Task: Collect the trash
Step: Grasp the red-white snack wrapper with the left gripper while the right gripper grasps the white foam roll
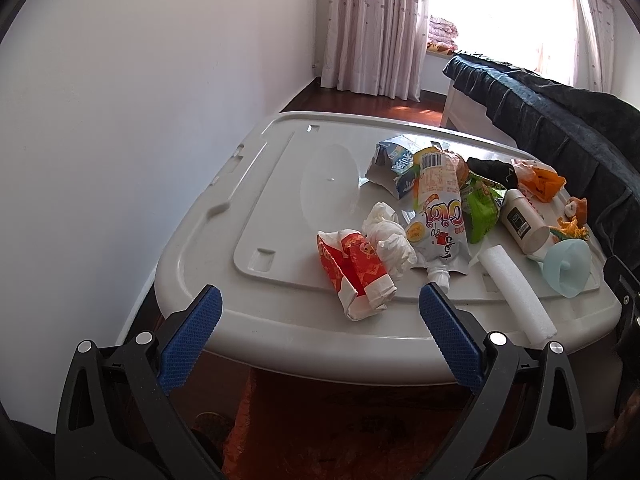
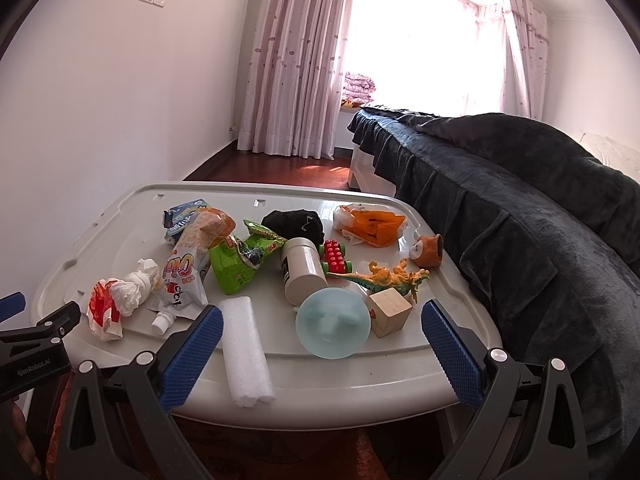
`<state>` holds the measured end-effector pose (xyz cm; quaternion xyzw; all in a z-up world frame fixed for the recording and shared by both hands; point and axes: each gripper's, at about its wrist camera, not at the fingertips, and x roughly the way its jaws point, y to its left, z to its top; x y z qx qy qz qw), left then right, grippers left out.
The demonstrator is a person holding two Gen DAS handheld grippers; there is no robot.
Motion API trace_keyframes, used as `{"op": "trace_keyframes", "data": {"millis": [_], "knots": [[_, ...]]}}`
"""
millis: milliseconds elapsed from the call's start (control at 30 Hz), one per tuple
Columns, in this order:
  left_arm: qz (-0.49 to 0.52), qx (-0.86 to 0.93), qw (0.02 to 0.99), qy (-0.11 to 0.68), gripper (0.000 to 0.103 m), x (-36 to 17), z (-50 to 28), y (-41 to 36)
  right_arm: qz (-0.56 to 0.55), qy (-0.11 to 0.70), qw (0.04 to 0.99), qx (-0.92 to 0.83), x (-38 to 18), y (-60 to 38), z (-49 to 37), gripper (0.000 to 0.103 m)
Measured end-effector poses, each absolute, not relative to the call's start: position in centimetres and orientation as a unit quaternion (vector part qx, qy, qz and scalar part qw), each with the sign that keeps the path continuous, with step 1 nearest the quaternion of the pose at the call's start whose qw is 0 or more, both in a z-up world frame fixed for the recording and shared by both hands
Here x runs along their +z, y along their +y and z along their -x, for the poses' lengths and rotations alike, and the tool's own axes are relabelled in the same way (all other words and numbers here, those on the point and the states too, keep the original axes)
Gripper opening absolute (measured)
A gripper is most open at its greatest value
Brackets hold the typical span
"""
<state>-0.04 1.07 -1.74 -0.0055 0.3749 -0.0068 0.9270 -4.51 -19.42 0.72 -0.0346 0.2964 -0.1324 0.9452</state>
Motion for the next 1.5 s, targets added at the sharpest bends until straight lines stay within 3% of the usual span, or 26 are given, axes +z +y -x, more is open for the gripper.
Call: {"op": "trace_keyframes", "data": {"millis": [600, 767, 933, 1500], "knots": [[0.019, -0.016, 0.917, 0.398, 0.092, -5.5, -4.7, -0.9, 0.017, 0.298, 0.944, -0.14, 0.7, -21.3, 4.9, 0.098], [0.016, -0.022, 0.908, 0.419, 0.048, -7.1, -5.9, -0.9, 0.018, 0.297, 0.945, -0.137, 0.7, -21.4, 4.9, 0.098], [0.017, -0.024, 0.91, 0.413, 0.03, -7.2, -5.5, -0.4, 0.022, 0.306, 0.945, -0.114, -0.1, -21.0, 4.6, 0.098], [0.02, -0.028, 0.924, 0.382, 0.029, -4.3, -2.4, 2.7, 0.094, 0.332, 0.938, -0.021, -5.1, -13.0, 1.6, 0.098]]}}
